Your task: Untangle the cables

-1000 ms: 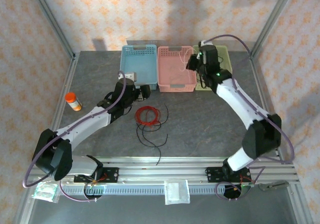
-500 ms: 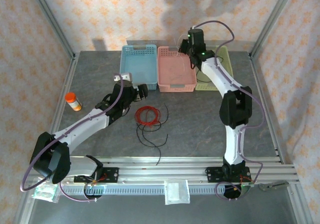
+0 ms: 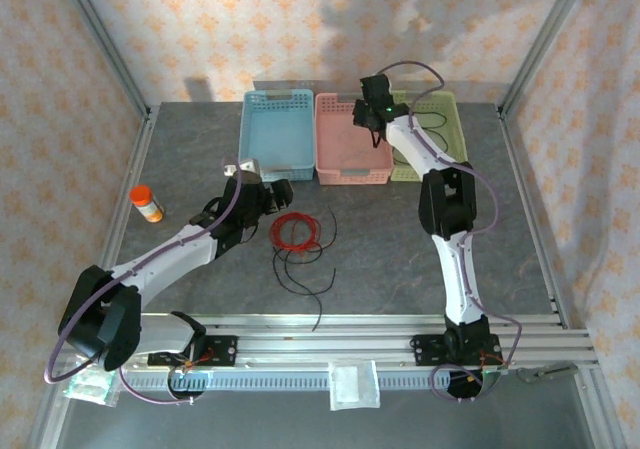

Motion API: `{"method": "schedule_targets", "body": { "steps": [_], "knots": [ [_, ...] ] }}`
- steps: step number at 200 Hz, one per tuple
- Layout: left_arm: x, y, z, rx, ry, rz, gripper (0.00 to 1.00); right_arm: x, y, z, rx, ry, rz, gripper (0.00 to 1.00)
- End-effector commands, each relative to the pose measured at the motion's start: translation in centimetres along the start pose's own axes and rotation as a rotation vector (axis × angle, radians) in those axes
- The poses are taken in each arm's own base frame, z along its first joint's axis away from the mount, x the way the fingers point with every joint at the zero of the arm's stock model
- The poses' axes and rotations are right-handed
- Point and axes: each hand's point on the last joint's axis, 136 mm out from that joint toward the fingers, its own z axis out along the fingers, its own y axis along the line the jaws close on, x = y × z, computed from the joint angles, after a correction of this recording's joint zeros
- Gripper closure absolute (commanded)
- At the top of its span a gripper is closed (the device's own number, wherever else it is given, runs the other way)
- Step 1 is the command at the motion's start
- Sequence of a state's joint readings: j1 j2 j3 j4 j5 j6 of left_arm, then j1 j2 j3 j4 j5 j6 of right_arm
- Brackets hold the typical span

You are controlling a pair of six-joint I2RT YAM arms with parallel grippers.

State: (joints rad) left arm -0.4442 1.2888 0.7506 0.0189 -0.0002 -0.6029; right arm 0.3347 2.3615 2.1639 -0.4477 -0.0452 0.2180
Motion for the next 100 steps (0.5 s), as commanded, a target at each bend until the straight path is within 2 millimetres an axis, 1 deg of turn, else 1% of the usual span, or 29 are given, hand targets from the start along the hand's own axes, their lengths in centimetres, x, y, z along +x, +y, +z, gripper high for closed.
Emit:
{"method": "schedule_targets", "body": {
  "steps": [1,16,25,51,70,86,100],
  "knots": [
    [-0.7,-0.1,-0.2,0.008,-0.019,-0.016,0.12,-1.3,0.0,-1.3,0.007,-0.016,0.001,0.7],
    [-0.5,0.1,0.1,0.002,-0.01,-0.014,0.12,-1.7,0.0,-1.9,0.009,-0.024,-0.009,0.64],
    [-0.3,0.1,0.2,0.001,-0.005,-0.015,0.12,-1.9,0.0,-2.3,0.011,-0.03,-0.014,0.62],
    [0.0,0.1,0.4,0.006,0.008,-0.021,0.15,-2.8,0.1,-3.8,0.006,-0.056,-0.027,0.6],
    [0.2,0.1,0.6,0.005,0.018,-0.018,0.18,-3.1,0.0,-4.8,0.024,-0.061,-0.049,0.57],
    [0.5,0.2,0.7,-0.007,0.035,-0.002,0.2,-2.5,-0.1,-5.8,0.064,-0.031,-0.111,0.47],
    [0.5,0.3,0.8,-0.014,0.046,0.01,0.2,-1.1,-0.6,-6.4,0.097,0.048,-0.143,0.39]
  ]
}}
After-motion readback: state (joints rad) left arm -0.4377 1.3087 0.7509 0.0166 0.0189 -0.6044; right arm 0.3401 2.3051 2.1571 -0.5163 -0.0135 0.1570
